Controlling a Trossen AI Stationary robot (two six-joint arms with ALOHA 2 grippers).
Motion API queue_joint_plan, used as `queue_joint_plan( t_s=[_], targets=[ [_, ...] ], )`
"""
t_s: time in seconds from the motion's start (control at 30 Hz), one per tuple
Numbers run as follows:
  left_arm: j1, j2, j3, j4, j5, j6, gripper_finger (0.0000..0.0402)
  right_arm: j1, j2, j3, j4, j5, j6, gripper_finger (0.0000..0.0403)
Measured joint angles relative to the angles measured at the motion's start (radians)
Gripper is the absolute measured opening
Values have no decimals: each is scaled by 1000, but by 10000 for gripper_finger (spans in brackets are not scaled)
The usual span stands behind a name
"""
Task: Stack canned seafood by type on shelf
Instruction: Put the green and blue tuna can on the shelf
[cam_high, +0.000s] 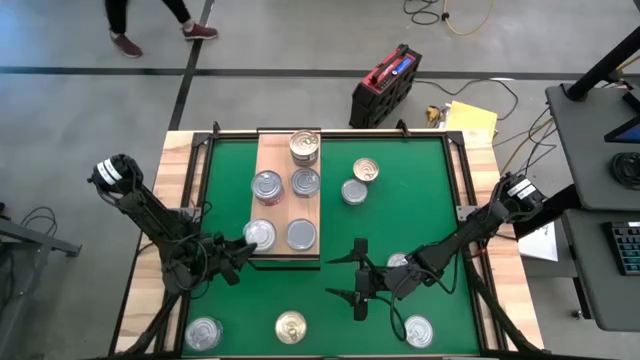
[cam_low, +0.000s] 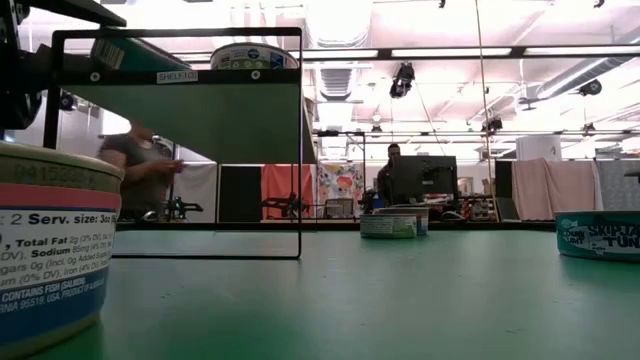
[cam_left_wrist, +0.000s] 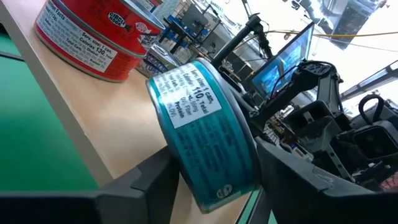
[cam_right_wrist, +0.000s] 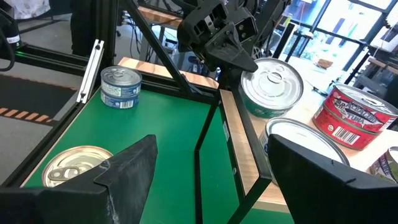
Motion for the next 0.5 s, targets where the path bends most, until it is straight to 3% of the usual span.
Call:
queue_joint_plan(
  t_s=[0.5],
  targets=[
    [0, -1, 0, 0, -13, 4, 204, -4, 1, 4, 10, 0, -14, 298]
  ],
)
